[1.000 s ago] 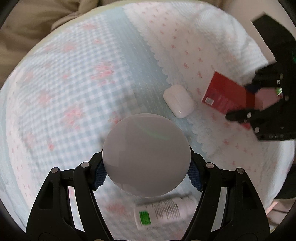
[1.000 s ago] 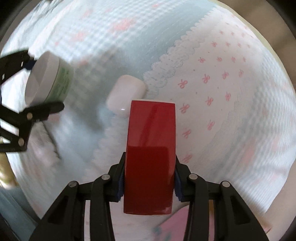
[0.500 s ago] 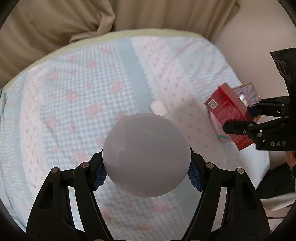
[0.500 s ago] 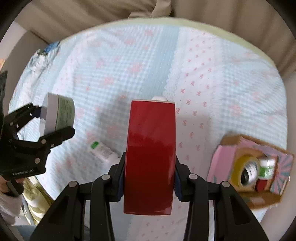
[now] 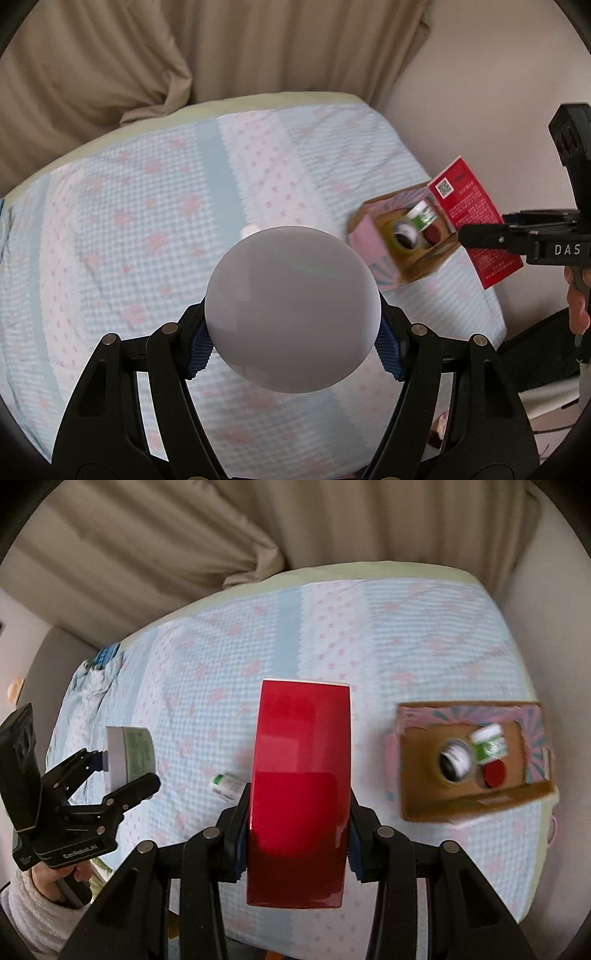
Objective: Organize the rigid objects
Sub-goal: 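Carry the white jar with left tool while right tool carries red box to box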
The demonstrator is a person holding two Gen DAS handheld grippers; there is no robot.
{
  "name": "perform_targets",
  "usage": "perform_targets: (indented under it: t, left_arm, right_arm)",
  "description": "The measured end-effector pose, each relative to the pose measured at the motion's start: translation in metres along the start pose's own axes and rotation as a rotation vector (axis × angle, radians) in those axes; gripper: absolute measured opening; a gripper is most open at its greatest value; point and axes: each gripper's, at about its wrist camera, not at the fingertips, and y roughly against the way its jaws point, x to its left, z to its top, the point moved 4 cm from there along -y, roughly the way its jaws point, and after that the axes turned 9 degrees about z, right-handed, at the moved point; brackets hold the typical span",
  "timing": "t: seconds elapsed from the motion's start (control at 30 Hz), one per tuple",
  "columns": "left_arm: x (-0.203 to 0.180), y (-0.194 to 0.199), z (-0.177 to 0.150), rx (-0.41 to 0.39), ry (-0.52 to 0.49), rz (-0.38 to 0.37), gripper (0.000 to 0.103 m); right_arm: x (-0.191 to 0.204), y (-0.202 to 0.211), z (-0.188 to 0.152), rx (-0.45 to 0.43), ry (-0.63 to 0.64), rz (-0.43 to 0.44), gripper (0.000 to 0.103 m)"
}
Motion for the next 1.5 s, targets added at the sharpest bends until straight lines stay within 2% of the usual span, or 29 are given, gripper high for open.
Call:
perform_targets:
  t: [0.3, 0.43, 0.57, 0.7, 0.77, 1.1, 1.33, 1.5]
  left_arm:
    - [-0.095, -0.001, 0.029, -0.019, 0.032, -0.029, 0.069]
    - [-0.139, -0.018, 0.042, -0.007, 0.033, -0.04, 0.069]
    - [-0.182, -0.044, 0.058, 0.024, 0.031, -0.041, 0.069]
    - [-0.217, -0.073, 0.069, 0.062, 0.046, -0.049, 0.069]
    - [-0.234, -0.094, 0.072, 0.086, 0.04, -0.042, 0.069]
    - [-0.279, -0.182, 0.063, 0.245, 0.038, -0.009, 0.069]
    - [-0.29, -0.23, 0.043, 0.323, -0.015, 0.061, 0.069]
    - [-0.286, -0.257, 0.032, 0.39, -0.014, 0.073, 0.069]
  right_arm:
    - [-0.086, 0.062, -0.013, -0.046, -0.046, -0.034, 0.039]
    - [-0.129, 0.077, -0.013, -0.054, -0.053, -0.061, 0.039]
    - [-0.176, 0.084, -0.011, -0.061, -0.089, -0.051, 0.039]
    - [-0.226, 0.083, -0.004, -0.045, -0.116, -0.096, 0.039]
    - [-0.251, 0.08, -0.002, -0.037, -0.149, -0.089, 0.039]
    - [-0.346, 0.036, 0.002, 0.044, -0.281, -0.08, 0.039]
    - [-0.373, -0.004, 0.009, 0.114, -0.265, -0.084, 0.039]
    - [-0.383, -0.023, 0.014, 0.139, -0.236, -0.101, 0.039]
